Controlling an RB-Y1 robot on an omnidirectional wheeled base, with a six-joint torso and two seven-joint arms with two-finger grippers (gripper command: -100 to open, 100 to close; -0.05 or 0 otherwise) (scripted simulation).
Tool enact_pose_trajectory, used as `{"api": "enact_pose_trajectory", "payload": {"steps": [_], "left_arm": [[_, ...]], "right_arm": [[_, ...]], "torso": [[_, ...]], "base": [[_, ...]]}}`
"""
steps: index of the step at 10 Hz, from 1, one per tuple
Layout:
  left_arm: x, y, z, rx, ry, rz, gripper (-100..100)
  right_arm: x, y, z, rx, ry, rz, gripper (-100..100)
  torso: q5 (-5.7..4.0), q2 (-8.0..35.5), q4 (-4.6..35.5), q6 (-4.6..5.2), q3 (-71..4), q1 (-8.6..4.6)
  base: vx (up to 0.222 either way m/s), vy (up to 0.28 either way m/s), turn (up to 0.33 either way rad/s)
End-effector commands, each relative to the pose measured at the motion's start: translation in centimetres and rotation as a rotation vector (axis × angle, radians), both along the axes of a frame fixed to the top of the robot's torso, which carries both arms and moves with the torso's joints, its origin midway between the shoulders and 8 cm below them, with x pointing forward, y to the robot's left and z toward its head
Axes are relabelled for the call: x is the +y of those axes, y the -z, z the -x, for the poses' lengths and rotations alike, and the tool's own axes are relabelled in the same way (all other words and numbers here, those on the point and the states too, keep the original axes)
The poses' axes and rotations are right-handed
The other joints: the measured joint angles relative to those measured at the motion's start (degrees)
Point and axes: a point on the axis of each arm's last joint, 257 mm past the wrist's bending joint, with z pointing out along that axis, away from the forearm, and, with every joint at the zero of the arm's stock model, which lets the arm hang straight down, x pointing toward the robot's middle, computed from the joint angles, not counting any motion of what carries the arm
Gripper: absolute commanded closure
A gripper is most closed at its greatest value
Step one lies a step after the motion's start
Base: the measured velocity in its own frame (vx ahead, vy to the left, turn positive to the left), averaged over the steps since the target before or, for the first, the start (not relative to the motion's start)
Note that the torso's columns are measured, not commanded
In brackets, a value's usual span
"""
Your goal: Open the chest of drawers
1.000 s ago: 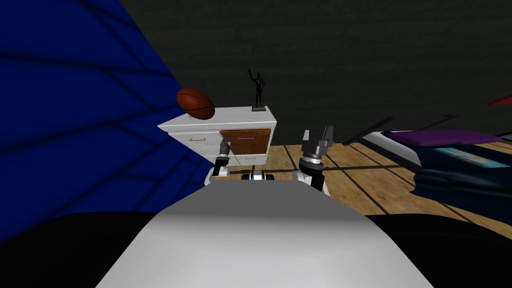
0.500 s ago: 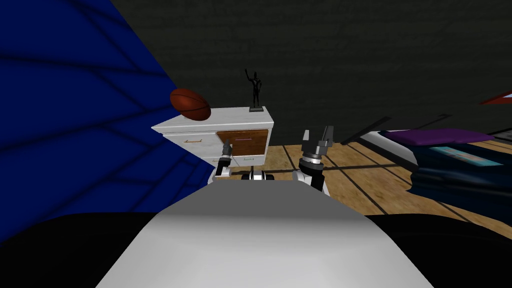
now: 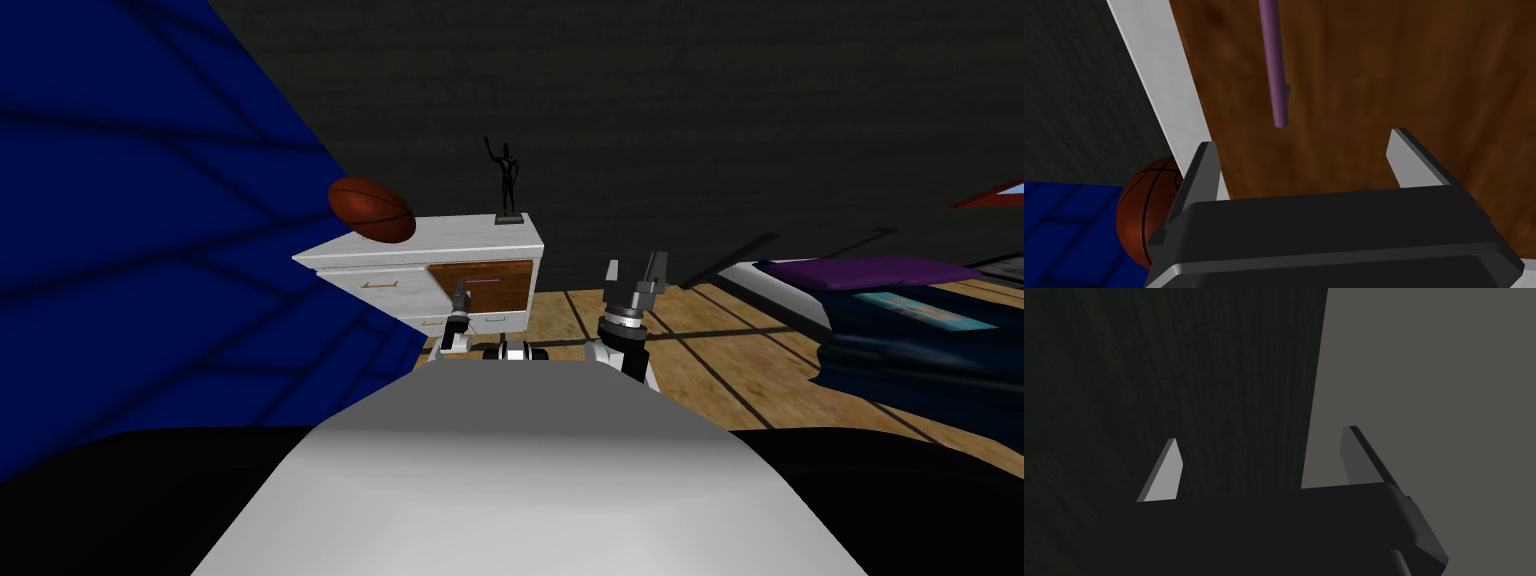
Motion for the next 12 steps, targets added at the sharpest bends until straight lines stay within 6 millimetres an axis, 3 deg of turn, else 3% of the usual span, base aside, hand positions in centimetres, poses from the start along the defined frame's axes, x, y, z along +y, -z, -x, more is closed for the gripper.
{"api": "enact_pose_trajectory", "payload": {"steps": [1,5,6,7,8,12], "left_arm": [[-0.9,0.4,-0.1,0.005,-0.010,0.048,-100],[-0.7,-0.5,-0.2,0.003,-0.011,0.039,-100],[-0.8,0.2,-0.1,0.005,-0.009,0.039,100],[-0.8,0.0,-0.1,0.007,-0.010,0.039,100],[-0.3,-0.5,-0.1,-0.003,0.000,0.007,-100],[0.9,-0.5,0.0,0.008,0.019,-0.068,-100]], "right_arm": [[0.0,0.0,0.0,0.000,0.000,0.000,0],[0.0,0.0,0.0,0.000,0.000,0.000,0],[0.0,0.0,0.0,0.000,0.000,0.000,0],[0.0,0.0,0.0,0.000,0.000,0.000,0],[0.0,0.0,0.0,0.000,0.000,0.000,0],[0.0,0.0,0.0,0.000,0.000,0.000,0]], "torso": [[0.00,0.0,0.0,0.00,0.0,0.01],[0.01,-0.2,-0.1,0.00,-0.2,0.03],[0.00,0.0,0.0,0.00,0.0,-0.01],[-0.02,0.3,0.1,0.00,0.2,-0.08],[0.09,-0.1,-0.2,0.08,0.0,0.04],[-0.01,-0.1,0.0,0.00,-0.1,-0.04]], "base": [[0.006,-0.010,-0.003],[0.047,0.007,-0.009],[-0.045,-0.008,0.020],[-0.030,-0.004,0.019],[-0.013,-0.006,-0.003],[0.003,-0.003,0.000]]}}
